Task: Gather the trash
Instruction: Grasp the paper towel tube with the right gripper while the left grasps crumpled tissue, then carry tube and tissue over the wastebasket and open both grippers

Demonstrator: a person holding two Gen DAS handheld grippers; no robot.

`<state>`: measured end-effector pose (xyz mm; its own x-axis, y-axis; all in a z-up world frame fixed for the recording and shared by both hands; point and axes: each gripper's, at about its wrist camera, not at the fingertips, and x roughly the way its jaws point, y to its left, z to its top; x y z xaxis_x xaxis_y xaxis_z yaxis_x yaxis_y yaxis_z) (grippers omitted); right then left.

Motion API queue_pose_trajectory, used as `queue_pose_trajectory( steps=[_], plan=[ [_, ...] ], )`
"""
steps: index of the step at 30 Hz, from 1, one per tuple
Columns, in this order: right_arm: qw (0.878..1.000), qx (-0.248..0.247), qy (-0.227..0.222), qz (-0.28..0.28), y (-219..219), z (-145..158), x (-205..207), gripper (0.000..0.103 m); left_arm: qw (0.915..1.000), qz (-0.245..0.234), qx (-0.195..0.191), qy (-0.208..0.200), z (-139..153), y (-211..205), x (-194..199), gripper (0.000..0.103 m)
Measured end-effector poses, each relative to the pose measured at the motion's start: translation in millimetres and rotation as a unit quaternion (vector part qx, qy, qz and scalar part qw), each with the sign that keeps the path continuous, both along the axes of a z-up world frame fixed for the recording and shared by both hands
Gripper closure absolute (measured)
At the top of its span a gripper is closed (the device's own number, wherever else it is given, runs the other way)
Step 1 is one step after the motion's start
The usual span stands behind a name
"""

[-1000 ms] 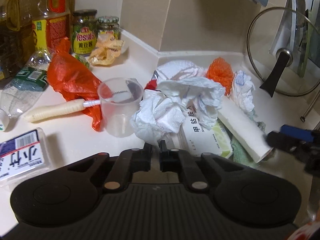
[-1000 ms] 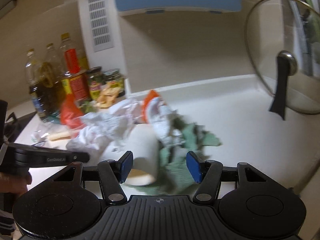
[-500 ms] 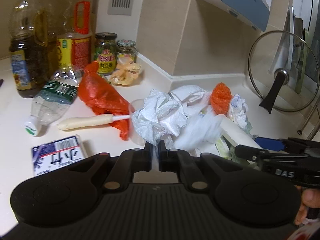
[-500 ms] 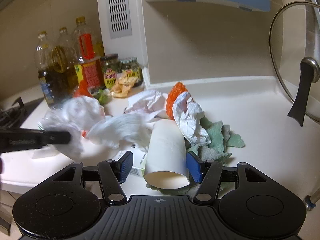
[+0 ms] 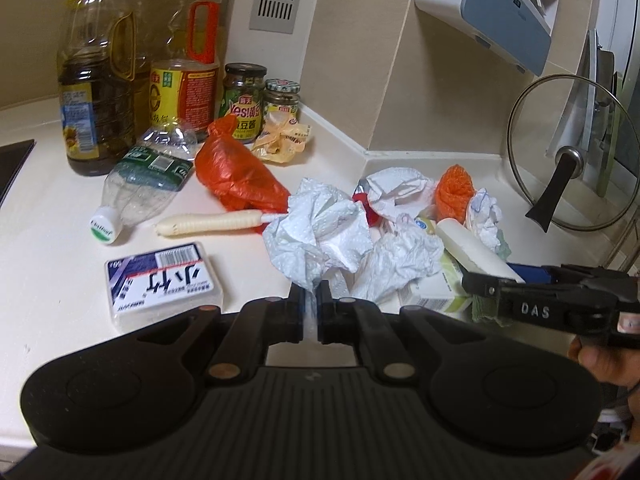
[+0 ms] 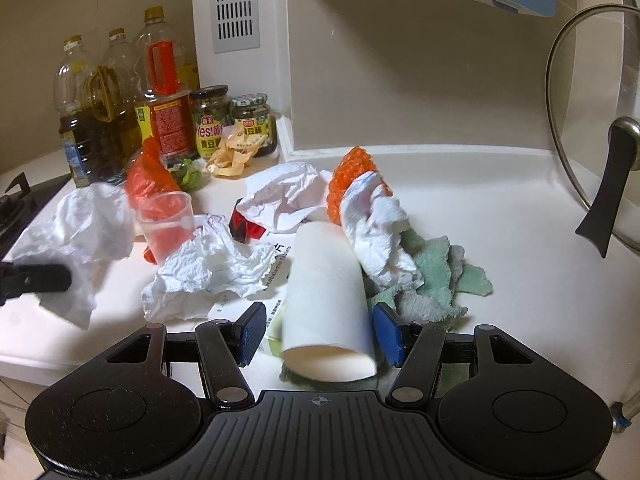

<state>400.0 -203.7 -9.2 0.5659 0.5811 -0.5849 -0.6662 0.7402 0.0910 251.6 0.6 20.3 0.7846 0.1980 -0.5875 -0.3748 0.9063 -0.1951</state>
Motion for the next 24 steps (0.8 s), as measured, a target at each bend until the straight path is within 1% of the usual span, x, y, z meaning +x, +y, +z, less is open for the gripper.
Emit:
queue_pose_trajectory(
  steps=[1, 3, 5, 8, 13, 24],
  plan=[
    [1.0, -0.001, -0.002, -0.001, 0, 0, 0, 0.044, 1.0, 0.001, -0.001, 0.0, -1, 0, -3, 0.099],
    [1.0, -0.01, -0.011, -0.004, 0, 1, -3, 0.058, 1.0, 0.002, -0.004, 0.0, -2, 0, -7, 0.099],
    [1.0, -0.009, -0.011, -0.007, -1, 1, -5, 0.058, 1.0, 0.001, -0.006, 0.0, -2, -1, -11, 0.099],
    [1.0, -0.008, -0.023, -0.008, -4, 4, -12, 0.058, 1.0, -0.002, -0.008, -0.001, -3, -2, -16, 0.099],
    [0.999, 0.009, -0.032, -0.015, -12, 13, -25, 0.058, 0.9999, -0.009, -0.012, -0.004, -3, -8, -27, 0.099],
    [0.998, 0.045, -0.041, -0.006, -27, 36, -72, 0.058, 0.9994, -0.029, -0.021, -0.004, -5, -18, -55, 0.099]
  ],
)
